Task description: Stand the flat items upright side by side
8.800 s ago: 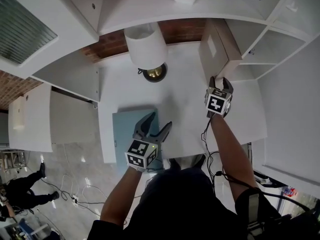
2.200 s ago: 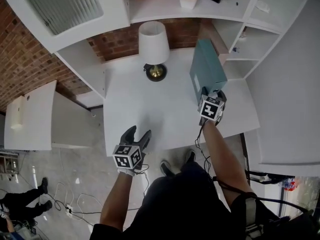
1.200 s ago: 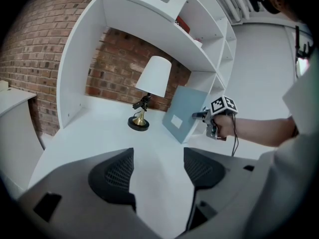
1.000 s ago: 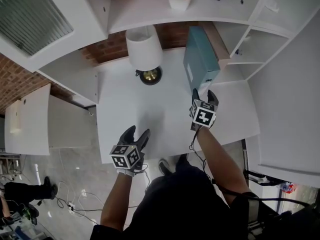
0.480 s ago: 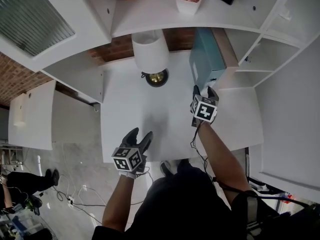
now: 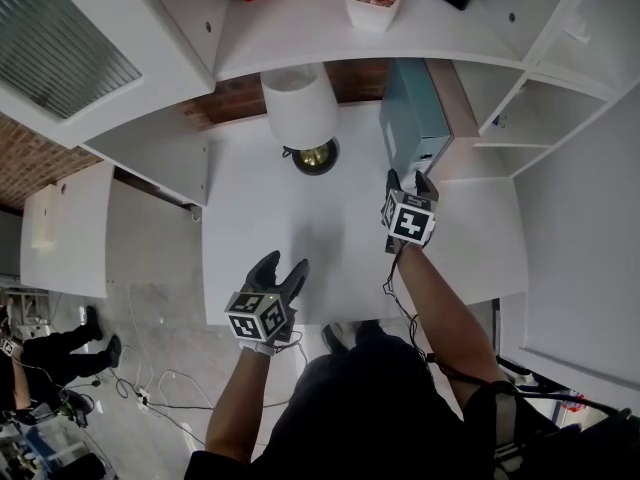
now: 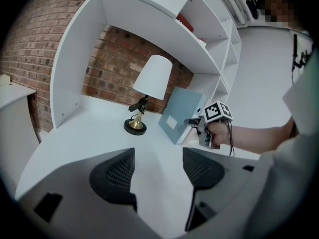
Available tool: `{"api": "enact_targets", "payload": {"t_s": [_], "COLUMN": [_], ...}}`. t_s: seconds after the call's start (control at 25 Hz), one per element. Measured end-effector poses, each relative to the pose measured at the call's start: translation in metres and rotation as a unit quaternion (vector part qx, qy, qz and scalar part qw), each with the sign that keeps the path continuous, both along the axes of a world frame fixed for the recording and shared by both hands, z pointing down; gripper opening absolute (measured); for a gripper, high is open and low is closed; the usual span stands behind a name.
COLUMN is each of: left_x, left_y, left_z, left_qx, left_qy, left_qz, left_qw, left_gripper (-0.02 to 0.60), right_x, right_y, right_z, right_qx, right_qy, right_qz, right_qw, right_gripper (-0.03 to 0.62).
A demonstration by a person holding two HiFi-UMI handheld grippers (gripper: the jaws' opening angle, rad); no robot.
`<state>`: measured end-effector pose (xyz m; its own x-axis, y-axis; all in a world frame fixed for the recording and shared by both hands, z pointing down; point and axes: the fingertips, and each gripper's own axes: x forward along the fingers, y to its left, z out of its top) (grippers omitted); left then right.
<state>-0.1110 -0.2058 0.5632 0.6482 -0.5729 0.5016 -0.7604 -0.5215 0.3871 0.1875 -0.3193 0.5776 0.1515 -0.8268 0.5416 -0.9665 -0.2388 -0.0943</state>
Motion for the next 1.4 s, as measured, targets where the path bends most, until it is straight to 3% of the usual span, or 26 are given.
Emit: {"api": "enact_targets", "payload": {"t_s": [0.24, 0.52, 0.8, 1.08, 1.24, 1.4], "left_x": [0.005, 0.019, 0.020, -0.014, -0.030, -0.041], "left_y": [-0.018, -0.032, -0.038, -0.037, -0.022, -0.007], "left_z": [-0.024, -0.074, -0.134, -0.213, -0.253, -0.284], "left_qx": [0.034, 0.091, 0.171, 0.279, 0.344, 0.380], "left_qy": [-0.012, 0.016, 0.019, -0.008, -0.035, -0.034], "left_qz": [-0.002, -0.001, 0.000, -0.048, -0.053, -0.066], "left_qw": [0.9993, 0.9957, 0.9851, 0.9591, 0.9370, 0.9218], "left_gripper": [0.294, 0.281, 0.268, 0.256, 0.247, 0.232], "right_x": [-0.016, -0.045, -0.074, -0.104, -0.118, -0.127], "right_y": [0.019, 0.048, 0.063, 0.083, 0.097, 0.111], "right_z": [-0.030, -0.083, -0.151, -0.231, -0.259, -0.280], "right_qx": [0.033, 0.089, 0.172, 0.263, 0.281, 0.302], "right_qy": [-0.013, 0.002, 0.029, 0.085, 0.105, 0.110], "right_qz": [-0.049, -0.098, -0.141, -0.181, -0.190, -0.195], "right_qw": [0.998, 0.991, 0.974, 0.944, 0.935, 0.927], "right_gripper": [0.219, 0.193, 0.184, 0.158, 0.155, 0.123]}}
